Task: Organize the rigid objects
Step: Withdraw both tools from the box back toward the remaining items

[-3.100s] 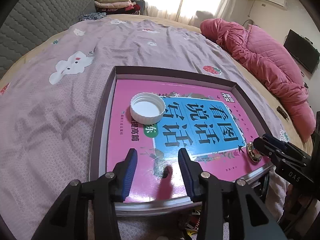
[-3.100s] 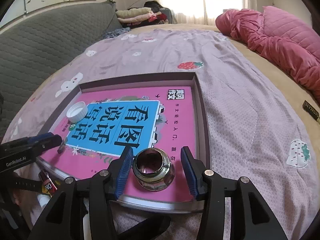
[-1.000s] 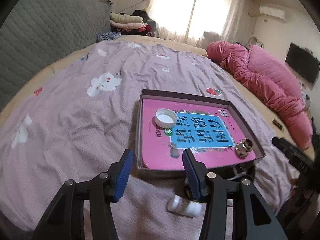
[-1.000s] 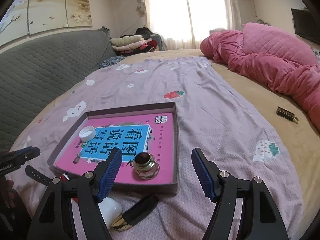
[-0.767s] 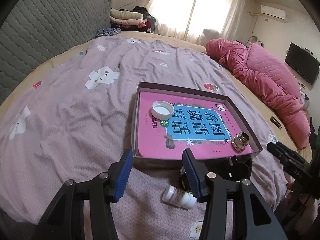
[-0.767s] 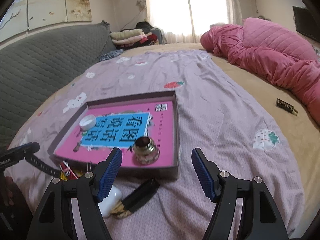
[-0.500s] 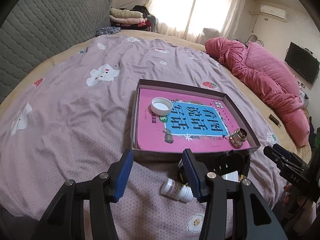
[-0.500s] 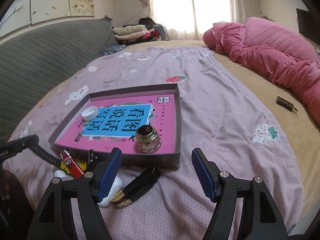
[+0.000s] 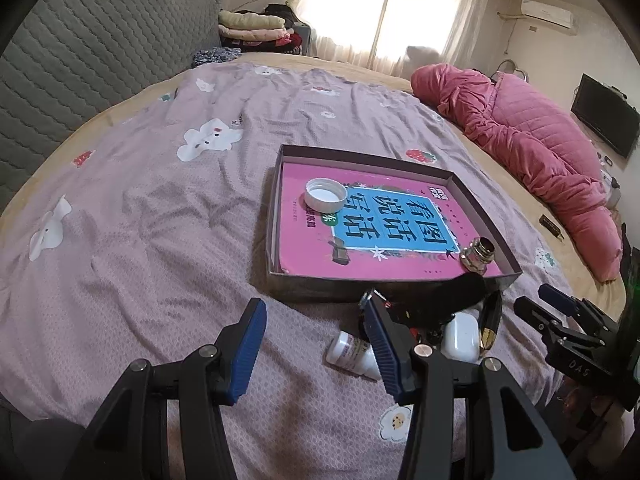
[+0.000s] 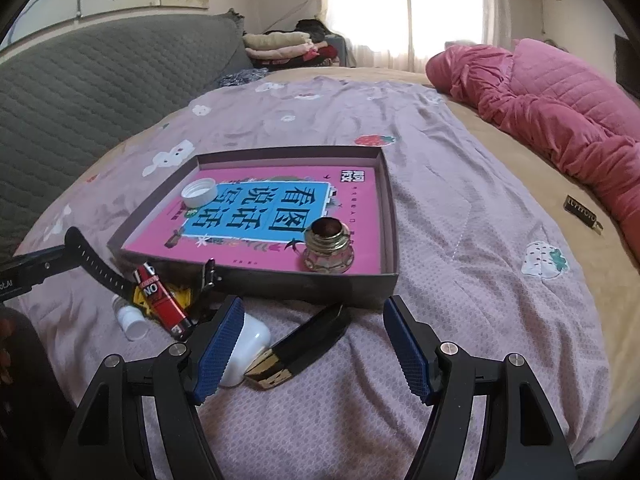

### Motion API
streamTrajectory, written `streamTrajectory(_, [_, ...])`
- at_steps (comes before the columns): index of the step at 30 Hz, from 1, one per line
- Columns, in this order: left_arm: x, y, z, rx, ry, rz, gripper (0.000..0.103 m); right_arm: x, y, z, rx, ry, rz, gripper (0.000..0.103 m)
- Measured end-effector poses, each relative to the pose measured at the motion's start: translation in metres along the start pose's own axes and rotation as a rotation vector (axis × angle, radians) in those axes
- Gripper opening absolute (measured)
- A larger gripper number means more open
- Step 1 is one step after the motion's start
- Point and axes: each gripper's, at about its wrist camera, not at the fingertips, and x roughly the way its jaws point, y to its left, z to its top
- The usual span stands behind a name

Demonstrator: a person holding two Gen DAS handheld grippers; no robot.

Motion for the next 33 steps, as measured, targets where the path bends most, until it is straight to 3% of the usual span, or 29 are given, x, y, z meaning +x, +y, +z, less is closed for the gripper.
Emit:
streamTrajectory(15, [-0.007, -0.015, -0.017, 0.041, 0.041, -0.02, 0.051, -0.001, 0.005, -0.012, 0.013, 0.059, 0.0, 0.073])
streamTrajectory(33, [0.017, -0.034, -0.032, 0.103, 0.134, -0.055, 0.051, 0.008, 0.005, -0.02, 0.076, 0.133, 0.027, 0.073])
